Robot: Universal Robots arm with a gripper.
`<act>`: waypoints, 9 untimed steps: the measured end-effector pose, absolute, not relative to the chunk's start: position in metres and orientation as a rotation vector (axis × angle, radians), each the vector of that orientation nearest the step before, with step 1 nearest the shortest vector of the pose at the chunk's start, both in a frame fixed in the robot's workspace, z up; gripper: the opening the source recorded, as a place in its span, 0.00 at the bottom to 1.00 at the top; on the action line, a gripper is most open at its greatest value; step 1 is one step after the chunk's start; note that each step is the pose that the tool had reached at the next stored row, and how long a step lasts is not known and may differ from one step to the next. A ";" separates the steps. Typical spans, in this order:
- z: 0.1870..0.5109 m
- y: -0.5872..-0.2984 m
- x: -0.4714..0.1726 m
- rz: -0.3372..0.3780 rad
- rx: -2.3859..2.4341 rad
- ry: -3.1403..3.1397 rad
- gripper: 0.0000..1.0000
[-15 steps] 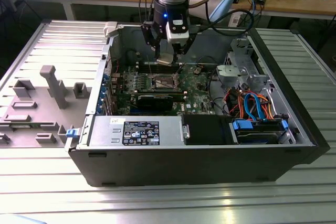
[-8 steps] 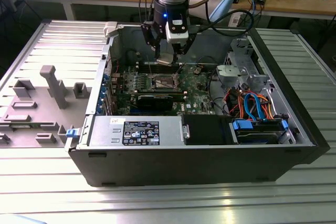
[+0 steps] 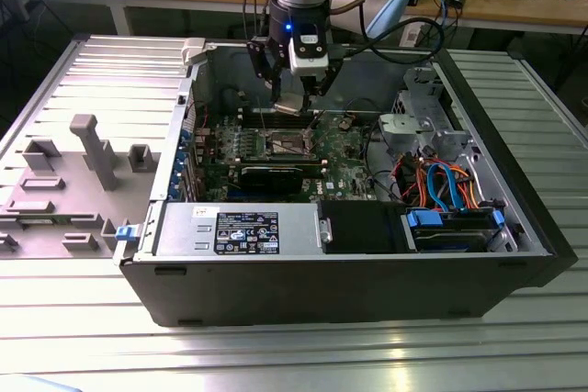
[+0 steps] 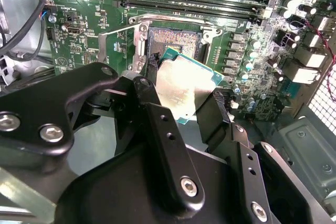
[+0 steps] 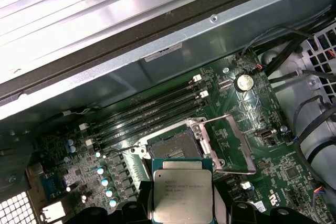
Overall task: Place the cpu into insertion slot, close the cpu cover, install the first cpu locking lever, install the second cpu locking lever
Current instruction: 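Place the cpu into insertion slot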
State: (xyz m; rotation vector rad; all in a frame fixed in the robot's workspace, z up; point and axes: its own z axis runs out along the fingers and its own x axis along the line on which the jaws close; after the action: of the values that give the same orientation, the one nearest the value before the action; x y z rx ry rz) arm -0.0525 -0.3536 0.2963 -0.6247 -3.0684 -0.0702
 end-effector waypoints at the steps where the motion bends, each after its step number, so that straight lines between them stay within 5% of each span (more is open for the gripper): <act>1: 0.296 -0.354 -0.053 -0.070 -0.626 -3.068 0.55; 9: 0.296 -0.354 -0.052 -0.070 -0.648 -3.064 0.55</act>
State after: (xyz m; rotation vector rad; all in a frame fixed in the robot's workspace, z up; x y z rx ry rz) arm -0.0525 -0.3536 0.2963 -0.6481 -3.0640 -0.0703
